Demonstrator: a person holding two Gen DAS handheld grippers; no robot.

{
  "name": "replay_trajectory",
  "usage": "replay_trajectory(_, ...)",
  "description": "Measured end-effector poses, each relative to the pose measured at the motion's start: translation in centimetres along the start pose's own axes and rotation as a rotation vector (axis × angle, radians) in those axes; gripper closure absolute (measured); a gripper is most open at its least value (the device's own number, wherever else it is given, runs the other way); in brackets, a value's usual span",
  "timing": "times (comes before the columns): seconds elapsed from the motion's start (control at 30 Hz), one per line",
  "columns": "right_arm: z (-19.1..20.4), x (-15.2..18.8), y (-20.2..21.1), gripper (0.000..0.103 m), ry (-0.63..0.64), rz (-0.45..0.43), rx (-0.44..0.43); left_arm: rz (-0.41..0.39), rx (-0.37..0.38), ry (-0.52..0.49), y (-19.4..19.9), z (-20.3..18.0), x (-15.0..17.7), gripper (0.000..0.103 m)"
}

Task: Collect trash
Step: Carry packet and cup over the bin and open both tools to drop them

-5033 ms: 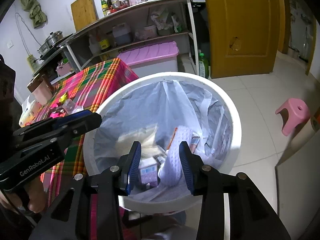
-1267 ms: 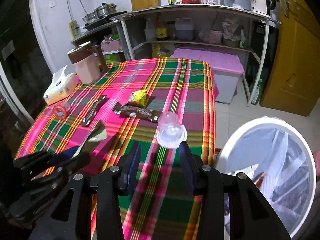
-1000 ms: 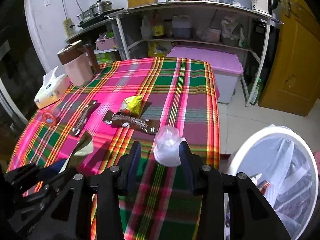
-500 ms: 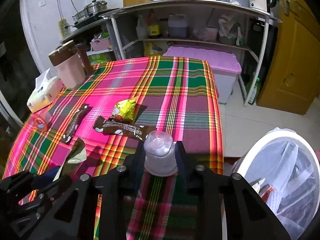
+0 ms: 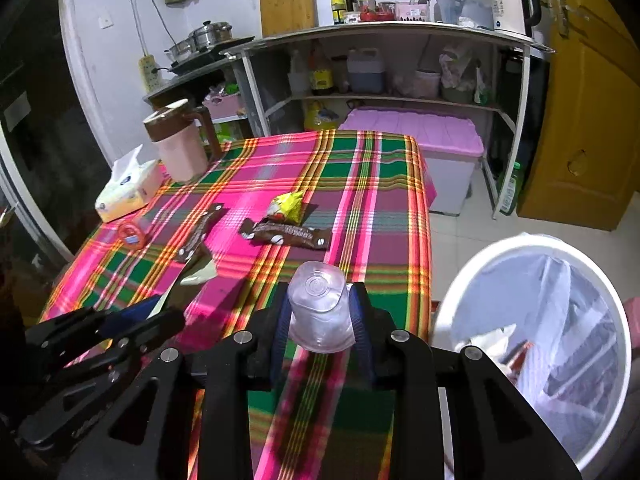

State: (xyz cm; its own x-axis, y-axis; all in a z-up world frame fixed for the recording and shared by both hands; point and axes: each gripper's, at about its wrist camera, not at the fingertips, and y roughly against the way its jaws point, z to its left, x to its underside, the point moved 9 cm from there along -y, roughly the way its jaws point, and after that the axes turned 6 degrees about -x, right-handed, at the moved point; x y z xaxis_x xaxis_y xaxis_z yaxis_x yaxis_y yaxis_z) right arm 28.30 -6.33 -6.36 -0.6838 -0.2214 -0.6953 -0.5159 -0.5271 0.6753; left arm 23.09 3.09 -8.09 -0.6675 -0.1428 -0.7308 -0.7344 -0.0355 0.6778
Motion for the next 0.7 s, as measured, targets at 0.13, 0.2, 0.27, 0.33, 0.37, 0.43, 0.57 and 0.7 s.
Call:
replay_trajectory(0.13,0.1,0.7,1.8,0.072,-0.006,-0.016,-0.004,-0.012,0.011,-0.014,1.2,-1.2,0.1,0.082)
replay_trajectory(0.2,0.1,1.0,2.7,0.072,-0.011,-0.025,-0.004,-0.018,0.02,-0.024,1.8,-2.0,0.2,0.082)
replay_trajectory(0.27,0.1,1.3,3.6,0.072,-0.016,-0.034,-0.002,-0.024,0.026,-0.034,2.4,-2.7,0.3,0.082)
replay_trajectory(0.33,-0.1,1.5,4.3,0.072,-0.02,-0.041,-0.001,-0.028,0.032,-0.042,2.8,-3.2,0.4,0.082)
replay_trajectory(0.37,-0.1,1.6,4.7,0.072,-0.021,-0.046,0.0,-0.03,0.035,-0.046,3.1,-3.5,0.5,0.082)
replay_trajectory(0.43,-0.3,1.8,5.4,0.072,-0.025,-0.053,0.001,-0.034,0.04,-0.055,3.5,-4.0,0.5,0.082)
replay_trajectory(0.57,-0.5,2.1,6.5,0.072,-0.031,-0.066,0.003,-0.04,0.047,-0.068,4.2,-4.9,0.6,0.082)
replay_trajectory(0.7,-0.8,2.4,7.3,0.072,-0.039,-0.077,0.007,-0.041,0.055,-0.08,4.6,-5.8,0.8,0.082)
